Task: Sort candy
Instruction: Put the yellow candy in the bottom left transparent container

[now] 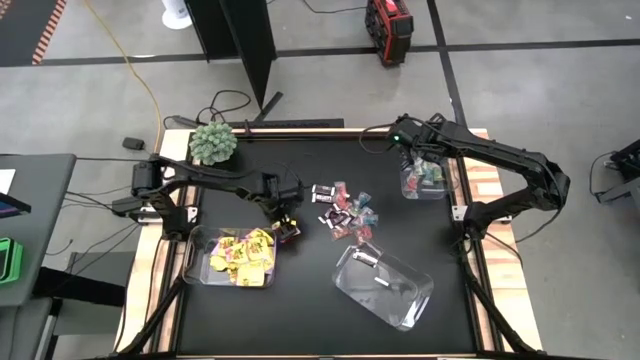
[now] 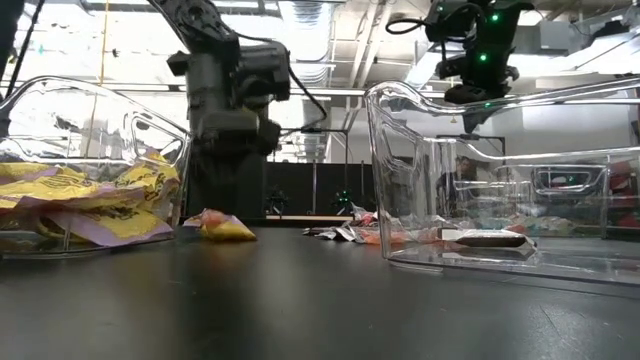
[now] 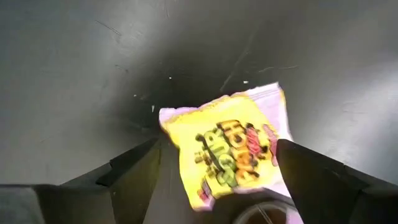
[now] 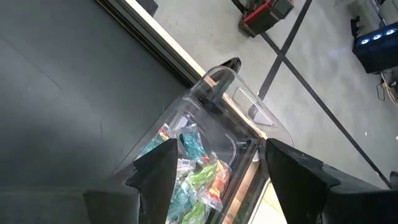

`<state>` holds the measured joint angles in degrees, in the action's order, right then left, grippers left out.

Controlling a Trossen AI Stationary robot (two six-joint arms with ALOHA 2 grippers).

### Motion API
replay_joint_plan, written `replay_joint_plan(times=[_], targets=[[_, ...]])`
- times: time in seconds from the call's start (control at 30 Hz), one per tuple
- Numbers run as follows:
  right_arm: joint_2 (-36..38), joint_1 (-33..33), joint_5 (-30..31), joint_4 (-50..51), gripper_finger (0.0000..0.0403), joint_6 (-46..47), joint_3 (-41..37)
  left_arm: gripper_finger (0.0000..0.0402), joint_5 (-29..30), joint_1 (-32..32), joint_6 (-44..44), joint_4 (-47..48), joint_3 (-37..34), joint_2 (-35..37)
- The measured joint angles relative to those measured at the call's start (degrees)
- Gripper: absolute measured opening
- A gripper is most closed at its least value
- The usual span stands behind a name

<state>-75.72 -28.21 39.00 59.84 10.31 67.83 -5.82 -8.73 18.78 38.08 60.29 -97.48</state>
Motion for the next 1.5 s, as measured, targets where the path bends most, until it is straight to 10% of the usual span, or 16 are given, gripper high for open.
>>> replay_joint_plan(times=[0.37, 0.87, 1.5], targets=[[0.0, 0.0, 0.0, -0.6, 0.0258, -0.5, 0.0, 0.0301, 0.4, 1.0, -1.8, 0.2, 0.4, -4.2], [0.0, 0.0, 0.0, -0.5, 0.0258, -0.2, 0.0, 0.001, 4.4, 1.2, -13.5, 1.4, 8.1, 0.2], [0.0, 1.1, -0.2, -0.4, 0.0258, 0.3, 0.0, 0.0307, 10.1, 5.2, -14.8, -0.7, 7.9, -5.6]])
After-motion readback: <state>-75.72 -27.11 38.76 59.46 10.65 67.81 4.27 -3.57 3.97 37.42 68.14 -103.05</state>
